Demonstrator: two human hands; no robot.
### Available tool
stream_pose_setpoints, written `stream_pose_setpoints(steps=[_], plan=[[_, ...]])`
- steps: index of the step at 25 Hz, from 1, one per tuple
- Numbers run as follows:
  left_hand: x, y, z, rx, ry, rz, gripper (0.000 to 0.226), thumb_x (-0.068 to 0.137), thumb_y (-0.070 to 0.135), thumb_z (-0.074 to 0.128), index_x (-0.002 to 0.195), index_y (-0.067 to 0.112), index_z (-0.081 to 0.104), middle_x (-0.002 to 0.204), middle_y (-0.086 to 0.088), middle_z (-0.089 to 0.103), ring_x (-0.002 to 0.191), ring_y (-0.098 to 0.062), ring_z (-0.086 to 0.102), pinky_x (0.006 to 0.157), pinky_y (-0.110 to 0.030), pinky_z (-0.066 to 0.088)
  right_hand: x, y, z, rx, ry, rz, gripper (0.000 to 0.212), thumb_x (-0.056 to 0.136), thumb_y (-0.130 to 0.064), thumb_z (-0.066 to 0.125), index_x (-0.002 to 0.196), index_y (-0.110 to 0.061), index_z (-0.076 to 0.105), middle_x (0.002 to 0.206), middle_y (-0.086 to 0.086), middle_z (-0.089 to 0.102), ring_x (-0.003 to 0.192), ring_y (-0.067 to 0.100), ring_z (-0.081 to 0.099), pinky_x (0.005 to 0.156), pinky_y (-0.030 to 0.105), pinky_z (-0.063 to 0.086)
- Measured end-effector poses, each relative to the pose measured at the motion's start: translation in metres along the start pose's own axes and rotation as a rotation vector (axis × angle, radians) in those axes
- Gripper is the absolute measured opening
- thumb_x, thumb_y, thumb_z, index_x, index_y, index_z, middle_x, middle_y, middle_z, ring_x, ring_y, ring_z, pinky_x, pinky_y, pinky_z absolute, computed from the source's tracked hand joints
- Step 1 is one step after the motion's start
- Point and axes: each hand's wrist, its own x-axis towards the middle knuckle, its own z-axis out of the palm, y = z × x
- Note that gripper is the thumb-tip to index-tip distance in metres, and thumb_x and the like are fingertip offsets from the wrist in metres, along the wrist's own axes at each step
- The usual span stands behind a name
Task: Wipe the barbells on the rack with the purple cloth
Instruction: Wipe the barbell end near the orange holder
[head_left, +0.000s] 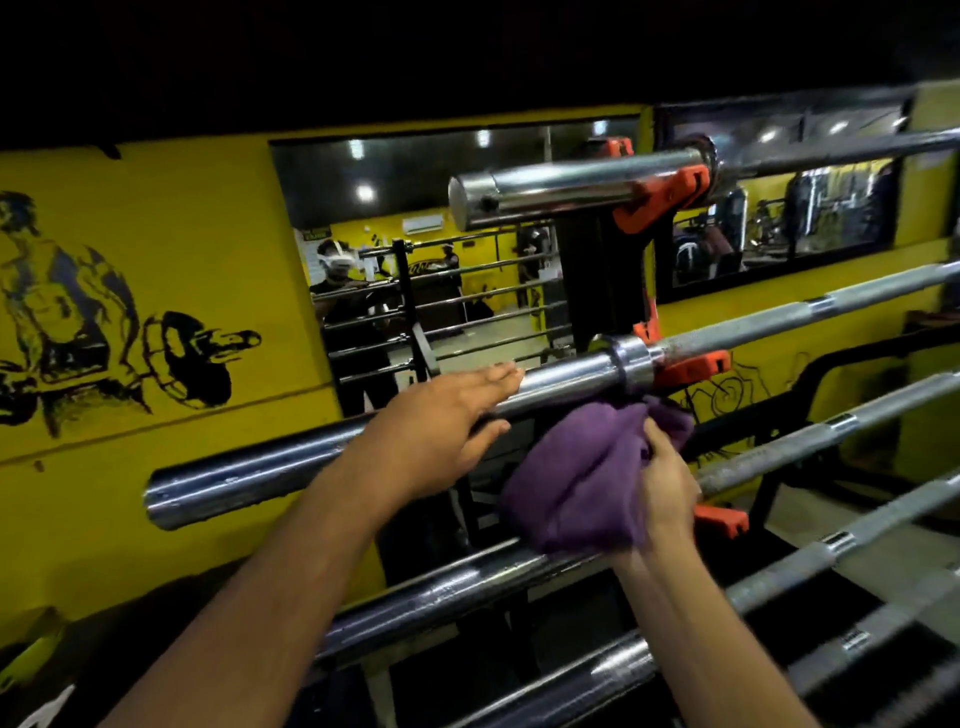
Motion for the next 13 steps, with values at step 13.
stream_pose_setpoints(steps=[13], plan=[[-0.141, 0.098, 0.080, -1.786, -0.043, -0.419, 0.046, 0.086, 0.028, 0.077, 0.129, 0.021, 0.062, 0.128, -0.004, 0.068, 0.121, -0.025, 0.063, 0.101, -0.038, 0.051, -0.115, -0.002, -0.051, -0.504, -0.170, -0.237, 0.023, 0.079, -0.002, 0.072, 0.100, -0.011, 0.067, 0.086, 0.000, 0.078, 0.080, 0.014, 0.070, 0.067, 0.019, 0.059]])
